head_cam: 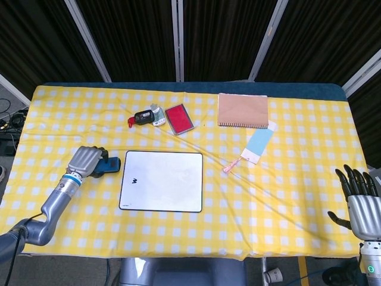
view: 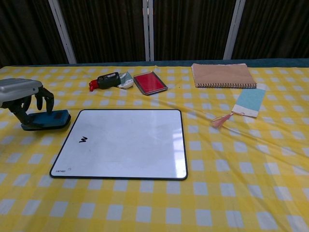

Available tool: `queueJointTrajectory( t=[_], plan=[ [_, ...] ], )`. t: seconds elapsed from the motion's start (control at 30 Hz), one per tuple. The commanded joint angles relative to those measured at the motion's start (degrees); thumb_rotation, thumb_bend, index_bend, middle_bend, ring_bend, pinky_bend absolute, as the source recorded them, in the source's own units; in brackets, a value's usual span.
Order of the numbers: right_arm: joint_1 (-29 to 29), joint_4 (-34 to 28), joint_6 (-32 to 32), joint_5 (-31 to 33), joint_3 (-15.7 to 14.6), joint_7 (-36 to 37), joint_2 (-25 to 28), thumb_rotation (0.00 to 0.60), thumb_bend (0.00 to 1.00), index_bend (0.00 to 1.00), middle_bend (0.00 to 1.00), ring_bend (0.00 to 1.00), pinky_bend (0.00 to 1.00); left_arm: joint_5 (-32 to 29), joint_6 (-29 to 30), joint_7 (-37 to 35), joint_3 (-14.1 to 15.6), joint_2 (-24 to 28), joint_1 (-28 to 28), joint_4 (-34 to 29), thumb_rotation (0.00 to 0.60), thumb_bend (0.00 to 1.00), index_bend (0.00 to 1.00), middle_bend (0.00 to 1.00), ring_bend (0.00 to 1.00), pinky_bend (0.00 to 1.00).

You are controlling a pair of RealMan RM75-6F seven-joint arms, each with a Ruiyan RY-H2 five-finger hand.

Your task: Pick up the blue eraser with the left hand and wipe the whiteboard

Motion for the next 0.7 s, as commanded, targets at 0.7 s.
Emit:
queueJointTrajectory(
  t=[0.7],
  plan=[
    [0.42, 1.31, -1.44, 2.09, 0.46, 0.04, -0.44, 0.6, 0.0, 0.0, 0.0, 0.0, 0.0, -2.69, -2.42, 9.16, -1.81, -6.58, -6.94, -6.51, 0.6, 0.26, 0.5, 0.43, 0.39, 0.52]
  ],
)
